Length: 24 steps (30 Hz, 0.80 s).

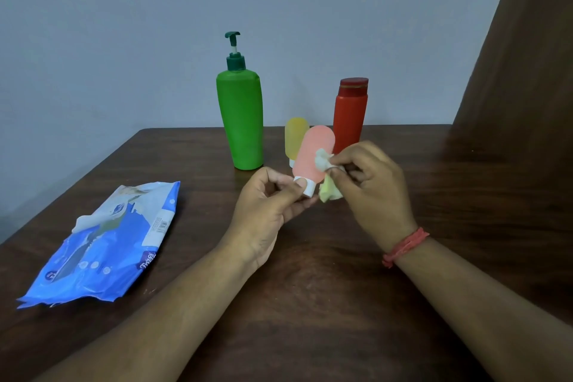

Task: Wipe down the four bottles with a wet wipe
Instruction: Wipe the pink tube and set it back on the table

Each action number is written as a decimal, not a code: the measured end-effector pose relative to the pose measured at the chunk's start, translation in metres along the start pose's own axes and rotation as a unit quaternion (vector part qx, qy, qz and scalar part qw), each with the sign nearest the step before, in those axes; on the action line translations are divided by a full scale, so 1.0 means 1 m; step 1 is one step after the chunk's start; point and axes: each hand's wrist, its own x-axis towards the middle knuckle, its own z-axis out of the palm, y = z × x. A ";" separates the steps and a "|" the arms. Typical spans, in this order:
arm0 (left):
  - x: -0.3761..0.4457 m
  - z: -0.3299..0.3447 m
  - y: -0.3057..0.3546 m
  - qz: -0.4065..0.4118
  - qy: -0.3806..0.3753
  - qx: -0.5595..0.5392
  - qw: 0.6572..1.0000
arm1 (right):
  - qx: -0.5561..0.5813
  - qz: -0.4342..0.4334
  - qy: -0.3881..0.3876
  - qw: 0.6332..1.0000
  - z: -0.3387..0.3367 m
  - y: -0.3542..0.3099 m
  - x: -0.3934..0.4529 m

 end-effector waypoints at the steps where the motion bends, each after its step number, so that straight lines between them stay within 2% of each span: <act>1: 0.000 0.000 0.000 -0.002 0.000 0.004 1.000 | 0.007 0.007 0.001 1.000 -0.001 0.000 0.000; 5: 0.000 -0.002 0.002 -0.028 0.007 -0.010 1.000 | 0.013 -0.035 -0.098 0.995 0.001 -0.002 -0.006; 9: 0.000 0.000 -0.001 -0.031 -0.007 0.019 0.999 | 0.036 -0.025 -0.082 0.996 0.002 -0.003 -0.004; 14: -0.003 -0.001 -0.002 -0.017 -0.043 0.061 0.997 | 0.023 -0.022 -0.110 0.993 -0.001 -0.003 -0.005; 17: 0.000 -0.004 -0.005 -0.001 -0.052 0.096 0.994 | 0.005 -0.004 -0.034 0.999 -0.005 -0.003 0.000; 21: 0.000 -0.006 -0.006 0.014 -0.064 0.182 0.981 | 0.010 0.096 0.086 0.992 -0.017 0.003 0.011; 24: -0.003 -0.002 -0.004 0.009 -0.069 0.194 0.979 | 0.046 0.144 0.114 0.982 -0.022 0.010 0.013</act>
